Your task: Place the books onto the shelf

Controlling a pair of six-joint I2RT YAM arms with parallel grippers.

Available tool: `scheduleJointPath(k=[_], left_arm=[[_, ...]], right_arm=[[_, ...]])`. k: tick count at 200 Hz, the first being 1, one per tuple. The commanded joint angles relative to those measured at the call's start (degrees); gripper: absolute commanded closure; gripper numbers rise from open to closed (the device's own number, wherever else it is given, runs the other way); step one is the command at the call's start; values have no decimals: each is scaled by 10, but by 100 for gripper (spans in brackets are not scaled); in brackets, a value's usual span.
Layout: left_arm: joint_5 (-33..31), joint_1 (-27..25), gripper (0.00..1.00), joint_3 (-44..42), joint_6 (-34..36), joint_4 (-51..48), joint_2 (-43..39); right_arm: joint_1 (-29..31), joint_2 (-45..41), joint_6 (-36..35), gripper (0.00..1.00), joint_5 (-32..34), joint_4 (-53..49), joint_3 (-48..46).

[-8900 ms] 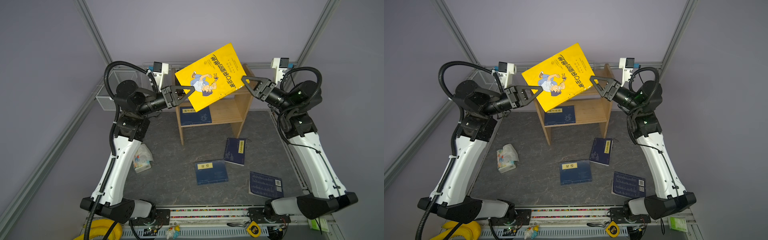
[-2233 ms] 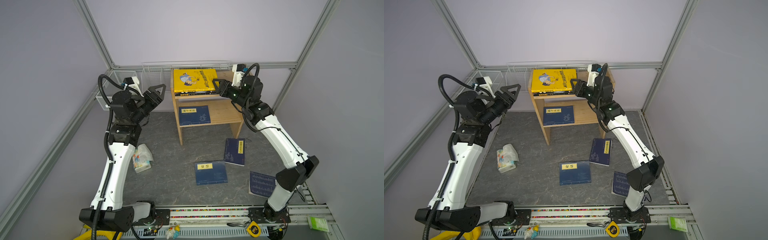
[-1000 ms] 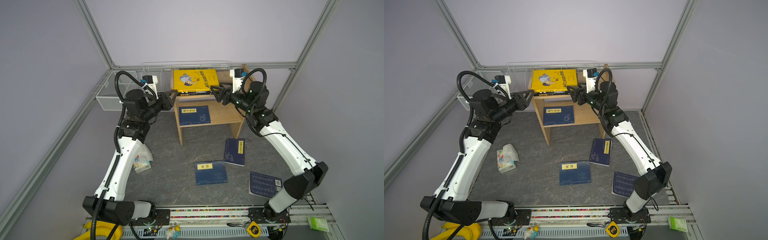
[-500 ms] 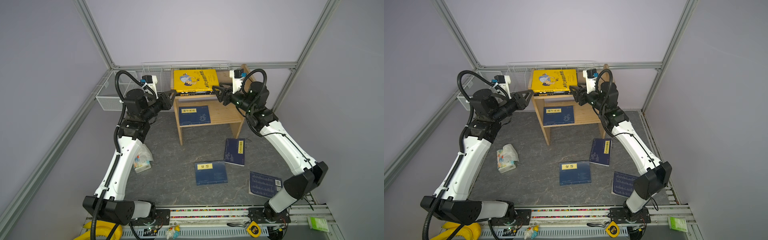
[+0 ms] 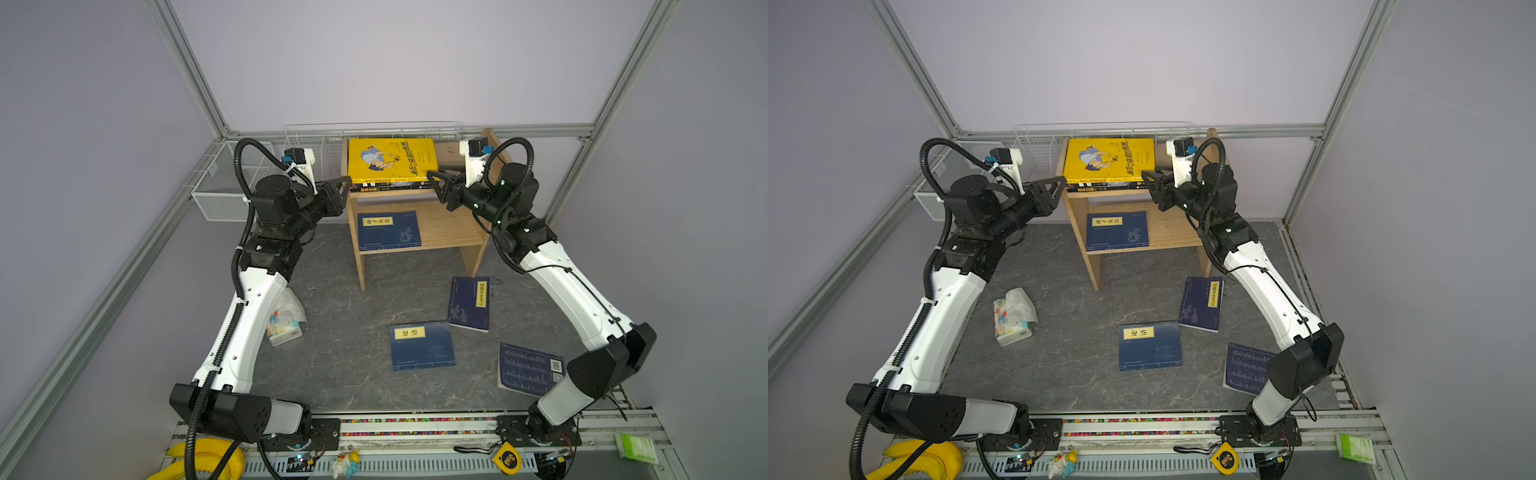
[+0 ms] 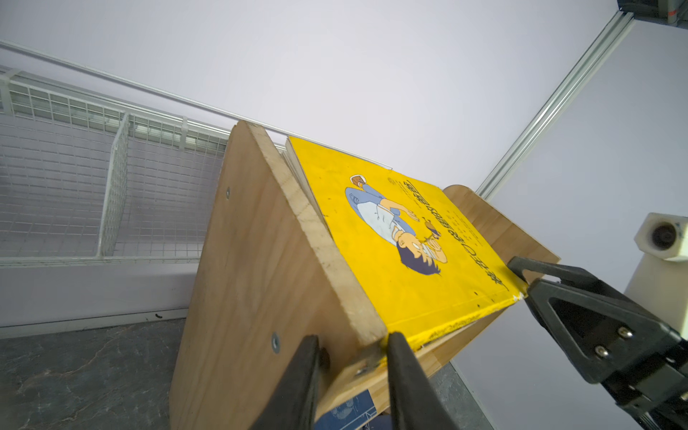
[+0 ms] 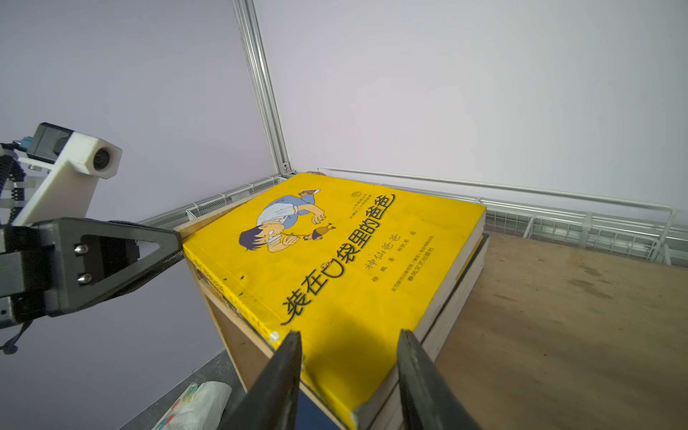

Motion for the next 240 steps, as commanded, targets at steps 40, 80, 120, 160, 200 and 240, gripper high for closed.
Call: scheduleJointPath(k=[40, 80, 120, 160, 200, 240], left_arm=[[-11, -18, 71, 6, 24, 7, 20], [-16, -19, 71, -8, 24, 11, 4], [-11, -19, 57, -32, 23, 10, -46], [-11, -19, 38, -133, -19, 2, -139], [-27, -21, 31, -282, -115, 16, -232], [-53, -63, 30, -436, -193, 36, -278]], right_arm=[[19, 15, -25, 54, -33, -33, -9], [19, 27, -24, 55, -31, -39, 13], [19, 1, -24, 43, -43, -29, 16], [20, -74, -41, 29, -58, -56, -25], [30, -181, -53, 24, -39, -130, -146], [34, -329, 13, 22, 91, -145, -336]])
